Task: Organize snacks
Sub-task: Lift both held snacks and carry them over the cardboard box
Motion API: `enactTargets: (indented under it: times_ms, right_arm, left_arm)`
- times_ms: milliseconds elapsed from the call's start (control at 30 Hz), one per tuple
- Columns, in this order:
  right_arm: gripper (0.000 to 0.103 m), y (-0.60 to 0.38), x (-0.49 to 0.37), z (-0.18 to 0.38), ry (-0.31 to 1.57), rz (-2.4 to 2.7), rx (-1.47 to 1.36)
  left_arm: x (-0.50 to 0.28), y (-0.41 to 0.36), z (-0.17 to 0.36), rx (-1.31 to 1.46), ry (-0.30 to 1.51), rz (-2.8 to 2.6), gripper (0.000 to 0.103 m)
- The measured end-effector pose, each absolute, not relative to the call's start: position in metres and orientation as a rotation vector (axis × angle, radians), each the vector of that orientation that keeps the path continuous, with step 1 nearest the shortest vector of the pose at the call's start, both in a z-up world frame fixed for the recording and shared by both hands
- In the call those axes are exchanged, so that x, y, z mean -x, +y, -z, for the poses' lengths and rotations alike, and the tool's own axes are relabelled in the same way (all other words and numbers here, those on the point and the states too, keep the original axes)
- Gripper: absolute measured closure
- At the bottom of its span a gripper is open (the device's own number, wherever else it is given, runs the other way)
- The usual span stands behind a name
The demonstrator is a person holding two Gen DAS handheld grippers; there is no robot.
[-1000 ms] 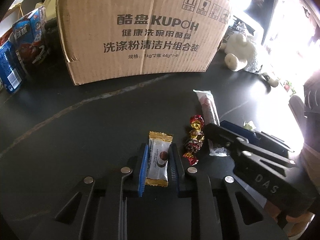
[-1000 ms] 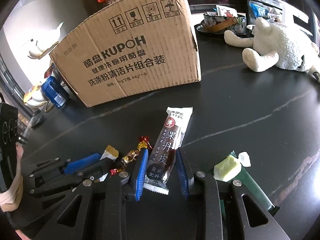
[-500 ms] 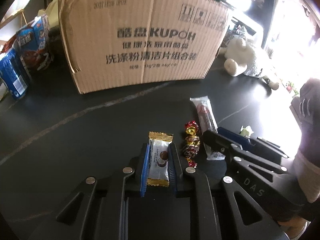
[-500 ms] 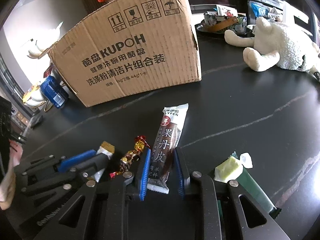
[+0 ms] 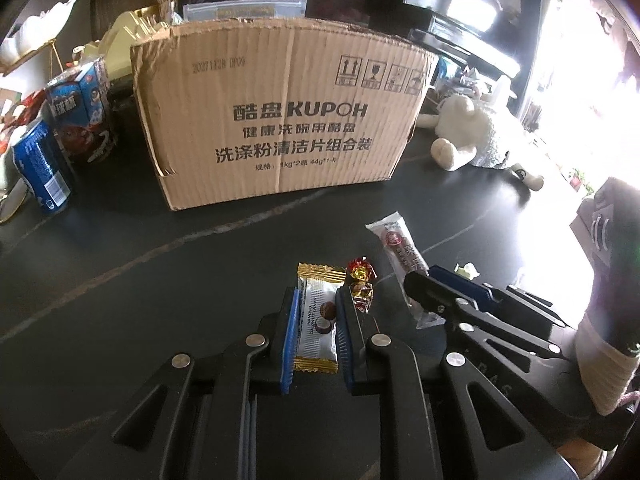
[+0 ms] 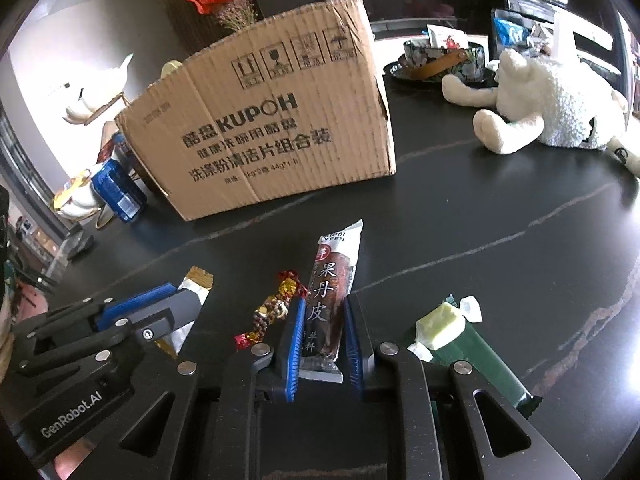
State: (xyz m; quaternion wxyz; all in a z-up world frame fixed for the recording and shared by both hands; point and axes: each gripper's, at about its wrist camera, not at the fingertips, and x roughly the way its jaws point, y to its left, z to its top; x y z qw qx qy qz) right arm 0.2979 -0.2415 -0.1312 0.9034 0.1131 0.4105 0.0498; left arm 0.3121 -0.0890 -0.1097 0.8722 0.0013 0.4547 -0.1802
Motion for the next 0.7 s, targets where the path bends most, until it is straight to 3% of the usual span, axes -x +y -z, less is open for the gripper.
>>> enactTargets:
  times_ms: [700]
  right_arm:
    - [0.083, -0.231, -0.284, 0.035, 0.627, -0.139, -0.226]
  left_arm:
    - [-0.309, -0.073, 0.021, 0.004, 0.766, 0.376, 0.084]
